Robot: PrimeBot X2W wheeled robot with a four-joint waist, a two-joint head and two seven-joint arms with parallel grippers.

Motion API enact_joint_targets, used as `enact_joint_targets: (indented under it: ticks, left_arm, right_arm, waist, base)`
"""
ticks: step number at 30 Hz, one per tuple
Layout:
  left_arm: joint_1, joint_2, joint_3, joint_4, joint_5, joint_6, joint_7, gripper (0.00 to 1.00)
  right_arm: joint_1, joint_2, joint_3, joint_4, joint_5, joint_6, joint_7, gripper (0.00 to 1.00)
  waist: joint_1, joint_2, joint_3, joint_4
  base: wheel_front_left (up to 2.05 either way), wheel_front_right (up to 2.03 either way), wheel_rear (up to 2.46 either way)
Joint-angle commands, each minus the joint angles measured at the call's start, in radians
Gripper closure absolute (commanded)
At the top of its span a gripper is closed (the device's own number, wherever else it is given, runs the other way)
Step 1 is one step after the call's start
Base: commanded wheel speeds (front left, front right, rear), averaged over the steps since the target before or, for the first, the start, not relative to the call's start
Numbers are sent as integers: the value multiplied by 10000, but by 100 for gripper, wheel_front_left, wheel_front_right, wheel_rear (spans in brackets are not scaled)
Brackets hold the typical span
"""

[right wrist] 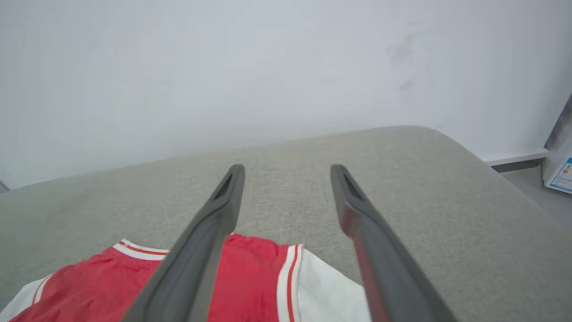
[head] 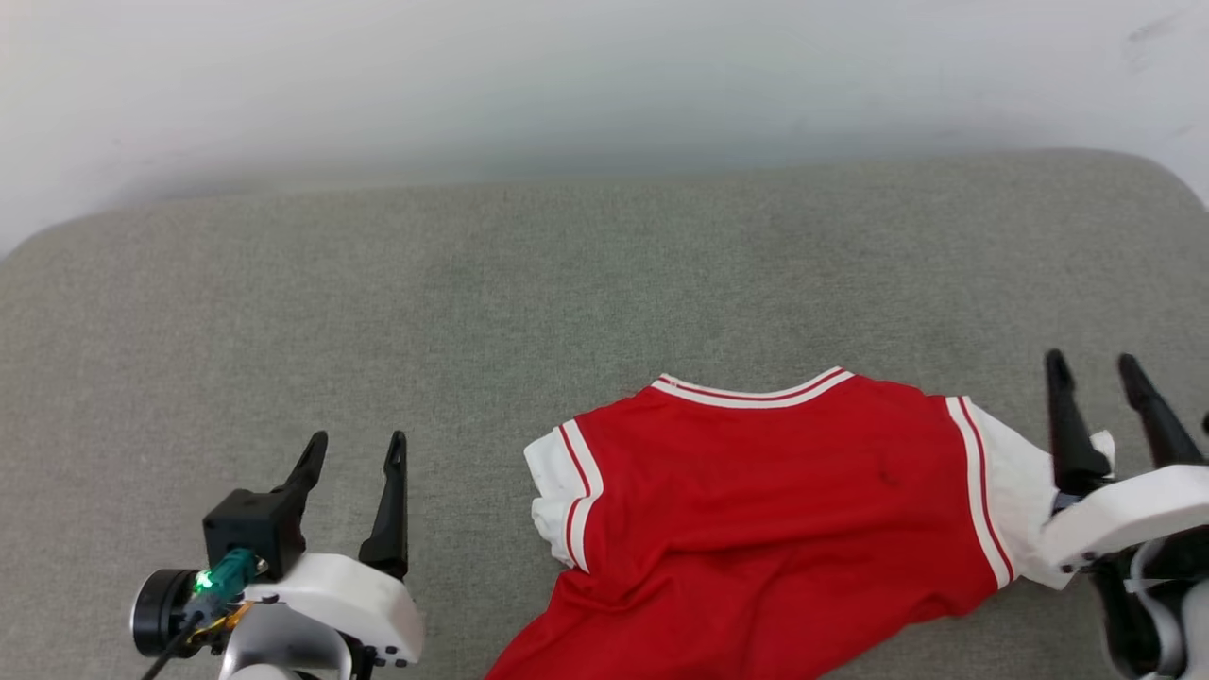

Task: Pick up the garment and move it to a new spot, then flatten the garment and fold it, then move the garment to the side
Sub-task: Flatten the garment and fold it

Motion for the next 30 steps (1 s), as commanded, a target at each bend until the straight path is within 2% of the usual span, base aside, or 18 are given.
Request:
enact_joint_targets:
  ticks: [1, 6, 7, 13, 14, 16, 17, 18, 21, 30]
  left_arm:
    - [99, 111, 81, -56, -92, 42, 79, 0]
    - [11, 576, 118, -221, -217, -68, 749, 0]
    - [-325, 820, 57, -211, -366, -287, 1323, 0]
    - [-1527, 1276, -337, -38, -867, -1235, 3101, 0]
    - [-1527, 1276, -337, -38, -867, -1235, 3101, 0]
    - [-1941, 1487, -529, 74, -1049, -1603, 3876, 0]
    - [-2294, 1677, -753, 226, -1286, -1978, 4691, 0]
    - [-2294, 1677, -753, 226, -1286, -1978, 4691, 0]
    - [-2716, 1939, -1054, 462, -1544, -2458, 5750, 0]
    - [-3241, 2266, -1741, 1323, -2014, -3242, 7660, 0]
  right_arm:
    - [213, 71, 325, -348, 75, -1, -219, 0]
    - [710, 162, 1250, -1401, -99, -1, -279, 0]
    - [1041, 329, 1503, -1977, -190, -1, -173, 0]
    - [1370, 662, 1796, -2776, -207, -1, 63, 0]
    - [1370, 662, 1796, -2776, -207, -1, 63, 0]
    - [1340, 707, 1888, -2885, -224, -1, 122, 0]
    - [1273, 755, 1960, -2927, -205, -1, 158, 0]
    - [1273, 755, 1960, -2927, -205, -1, 158, 0]
    - [1141, 838, 2065, -2945, -132, -1, 67, 0]
    - [836, 1010, 2246, -2563, 155, -1, -354, 0]
  waist:
    - [0, 0, -152, -113]
    - [0, 0, -233, -353]
    - [0, 0, -140, -517]
    - [0, 0, 383, -1049]
    - [0, 0, 383, -1049]
    - [0, 0, 592, -1289]
    - [0, 0, 805, -1528]
    - [0, 0, 805, -1528]
    - [0, 0, 1164, -1869]
    - [0, 0, 1906, -2492]
  base:
    - [0, 0, 0]
    - [0, 0, 0]
    - [0, 0, 0]
    - [0, 0, 0]
    - [0, 0, 0]
    - [0, 0, 0]
    - [0, 0, 0]
    - [0, 0, 0]
    - [0, 0, 0]
    - [0, 0, 0]
